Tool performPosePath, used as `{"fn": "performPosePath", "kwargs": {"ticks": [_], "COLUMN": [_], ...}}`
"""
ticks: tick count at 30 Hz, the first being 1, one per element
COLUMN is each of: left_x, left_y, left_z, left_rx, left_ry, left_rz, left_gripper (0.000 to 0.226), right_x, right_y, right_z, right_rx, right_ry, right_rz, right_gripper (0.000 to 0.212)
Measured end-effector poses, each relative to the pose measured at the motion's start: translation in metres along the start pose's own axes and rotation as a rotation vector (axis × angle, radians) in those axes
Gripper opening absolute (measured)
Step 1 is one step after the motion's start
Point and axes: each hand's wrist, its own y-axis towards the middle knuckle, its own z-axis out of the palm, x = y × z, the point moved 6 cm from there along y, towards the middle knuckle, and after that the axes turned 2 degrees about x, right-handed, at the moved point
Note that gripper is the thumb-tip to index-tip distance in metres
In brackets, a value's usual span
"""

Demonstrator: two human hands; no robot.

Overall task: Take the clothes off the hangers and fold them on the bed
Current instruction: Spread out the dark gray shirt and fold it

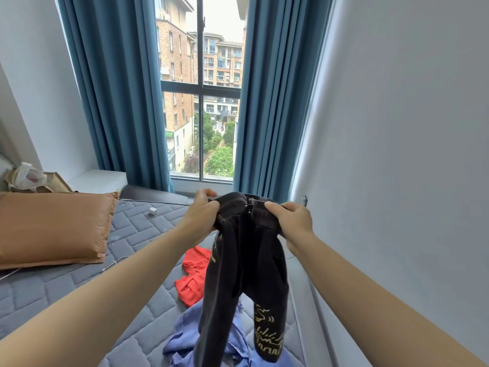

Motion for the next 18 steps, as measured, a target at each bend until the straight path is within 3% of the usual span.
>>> {"fn": "performPosePath", "kwargs": {"ticks": [6, 9, 11, 15, 18], "left_x": [-0.016, -0.019, -0.020, -0.022, -0.024], "left_y": [-0.014, -0.024, -0.030, -0.034, -0.036], "left_z": [0.015, 0.027, 0.031, 0.025, 0.021], "left_rx": [0.017, 0.118, 0.172, 0.144, 0.146], "left_ry": [-0.155, -0.207, -0.230, -0.236, -0.247], "left_rz": [0.075, 0.067, 0.077, 0.074, 0.048], "left_gripper": [0.027, 0.010, 0.011, 0.018, 0.024], "right_x": [0.010, 0.015, 0.018, 0.029, 0.037], "right_y": [-0.018, -0.028, -0.032, -0.039, -0.043], "right_z": [0.010, 0.011, 0.013, 0.019, 0.018], "right_rx": [0.054, 0.068, 0.098, 0.361, 0.517], "right_ry": [0.187, 0.231, 0.243, 0.348, 0.171], "right_rz": [-0.004, -0.038, -0.062, -0.070, -0.235], "right_gripper": [0.021, 0.019, 0.015, 0.017, 0.034]}}
